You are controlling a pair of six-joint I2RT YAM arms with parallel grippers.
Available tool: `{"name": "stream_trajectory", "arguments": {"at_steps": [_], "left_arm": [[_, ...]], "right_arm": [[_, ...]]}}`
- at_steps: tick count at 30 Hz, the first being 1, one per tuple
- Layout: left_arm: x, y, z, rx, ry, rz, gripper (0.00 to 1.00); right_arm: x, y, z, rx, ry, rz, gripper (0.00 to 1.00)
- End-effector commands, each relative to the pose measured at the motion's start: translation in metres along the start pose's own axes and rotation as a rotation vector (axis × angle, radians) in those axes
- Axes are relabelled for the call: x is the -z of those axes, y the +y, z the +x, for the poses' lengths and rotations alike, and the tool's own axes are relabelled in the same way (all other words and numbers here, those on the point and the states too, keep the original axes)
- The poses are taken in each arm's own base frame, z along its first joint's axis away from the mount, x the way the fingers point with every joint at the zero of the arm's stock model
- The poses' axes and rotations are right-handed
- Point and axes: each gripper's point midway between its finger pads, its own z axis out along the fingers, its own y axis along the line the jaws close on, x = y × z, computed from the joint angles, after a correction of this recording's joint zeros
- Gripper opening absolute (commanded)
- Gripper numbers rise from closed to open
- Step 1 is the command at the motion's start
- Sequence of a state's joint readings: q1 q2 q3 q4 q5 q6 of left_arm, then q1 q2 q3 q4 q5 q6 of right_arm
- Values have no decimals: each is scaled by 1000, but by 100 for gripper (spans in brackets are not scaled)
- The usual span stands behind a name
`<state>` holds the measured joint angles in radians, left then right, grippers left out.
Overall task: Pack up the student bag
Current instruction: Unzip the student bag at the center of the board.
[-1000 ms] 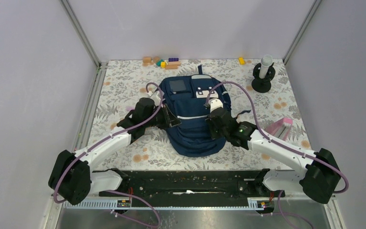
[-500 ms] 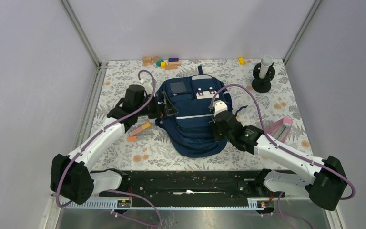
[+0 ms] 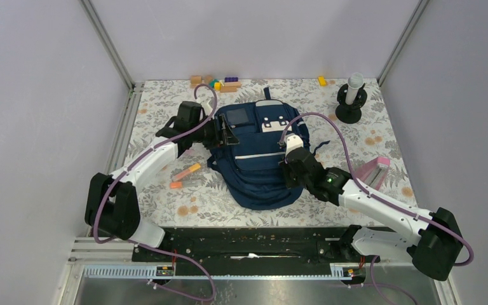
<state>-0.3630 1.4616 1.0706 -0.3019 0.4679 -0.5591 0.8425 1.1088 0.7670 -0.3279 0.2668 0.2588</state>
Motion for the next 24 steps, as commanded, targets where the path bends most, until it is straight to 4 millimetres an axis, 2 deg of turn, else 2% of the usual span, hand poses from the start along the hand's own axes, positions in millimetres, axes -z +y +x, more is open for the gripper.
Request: {"name": "stream_trajectory", "arguments": {"at_steps": [1, 2, 4, 9, 13, 16, 19, 24], "left_arm": [[-1, -19, -11, -36, -25, 65, 59], [-3, -20, -10, -38, -19, 71, 57], [-7, -22, -5, -39, 5, 85, 46], [-14, -25, 6, -44, 44, 97, 29], [-14, -25, 11, -62, 55, 81, 30], [-11, -16, 12, -85, 50, 31, 39], [-9, -10, 12, -99, 46, -4, 40], [-11, -11, 14, -87, 57, 7, 40]], "right_arm": [[1, 1, 9, 3, 33, -5, 0], [1, 1, 8, 2, 33, -7, 0], [1, 2, 7, -2, 32, -11, 0], [4, 8, 4, -13, 28, -39, 0], [8, 12, 0, -36, 17, -62, 0], [10, 10, -1, -40, 7, -56, 0], [11, 10, 0, -39, 10, -57, 0], [12, 9, 2, -41, 15, -57, 0]]}}
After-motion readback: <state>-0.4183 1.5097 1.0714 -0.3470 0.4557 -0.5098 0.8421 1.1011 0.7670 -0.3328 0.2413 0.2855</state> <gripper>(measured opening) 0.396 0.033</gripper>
